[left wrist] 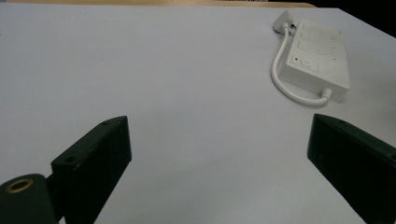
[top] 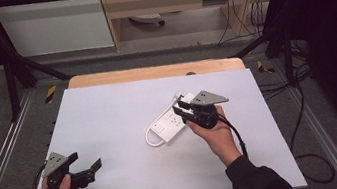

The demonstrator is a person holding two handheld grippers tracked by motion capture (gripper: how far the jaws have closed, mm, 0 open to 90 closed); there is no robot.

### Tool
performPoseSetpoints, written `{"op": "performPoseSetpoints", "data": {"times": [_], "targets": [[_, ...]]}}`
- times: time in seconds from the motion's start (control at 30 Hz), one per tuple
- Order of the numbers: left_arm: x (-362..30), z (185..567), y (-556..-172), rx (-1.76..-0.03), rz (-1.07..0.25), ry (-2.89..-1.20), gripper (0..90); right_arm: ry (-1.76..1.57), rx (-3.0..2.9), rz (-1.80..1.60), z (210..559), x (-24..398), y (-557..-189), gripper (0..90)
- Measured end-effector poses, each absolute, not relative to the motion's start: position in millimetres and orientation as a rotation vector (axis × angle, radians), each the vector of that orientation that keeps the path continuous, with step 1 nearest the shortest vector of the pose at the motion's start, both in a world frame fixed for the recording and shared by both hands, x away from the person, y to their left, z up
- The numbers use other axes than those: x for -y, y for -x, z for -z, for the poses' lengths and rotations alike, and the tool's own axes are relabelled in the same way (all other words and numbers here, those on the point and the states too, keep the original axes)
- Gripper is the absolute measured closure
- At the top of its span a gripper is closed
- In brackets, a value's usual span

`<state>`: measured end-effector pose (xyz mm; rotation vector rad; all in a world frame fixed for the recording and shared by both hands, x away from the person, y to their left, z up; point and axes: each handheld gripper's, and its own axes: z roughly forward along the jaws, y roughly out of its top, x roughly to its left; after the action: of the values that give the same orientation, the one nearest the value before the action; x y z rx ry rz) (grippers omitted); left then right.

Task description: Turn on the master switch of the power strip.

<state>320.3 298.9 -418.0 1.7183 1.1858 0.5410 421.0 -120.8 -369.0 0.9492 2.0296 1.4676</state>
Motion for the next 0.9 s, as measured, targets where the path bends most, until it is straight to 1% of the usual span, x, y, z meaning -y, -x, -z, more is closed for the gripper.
{"op": "performPoseSetpoints", "data": {"times": [0.17,0.37,0.5,0.9], "targets": [[-299,418,-320,-1.184,-0.543,-1.721,6.2,-0.946,-2.025,-1.479,370,120,-423,82.4],[-299,418,-320,-1.182,-0.545,-1.72,6.2,-0.941,-2.03,-1.483,371,117,-425,88.3],[-299,418,-320,-1.182,-0.546,-1.719,6.2,-0.936,-2.044,-1.482,373,113,-426,90.0],[-299,418,-320,-1.167,-0.557,-1.73,6.2,-0.926,-2.078,-1.463,379,100,-430,90.0]]}}
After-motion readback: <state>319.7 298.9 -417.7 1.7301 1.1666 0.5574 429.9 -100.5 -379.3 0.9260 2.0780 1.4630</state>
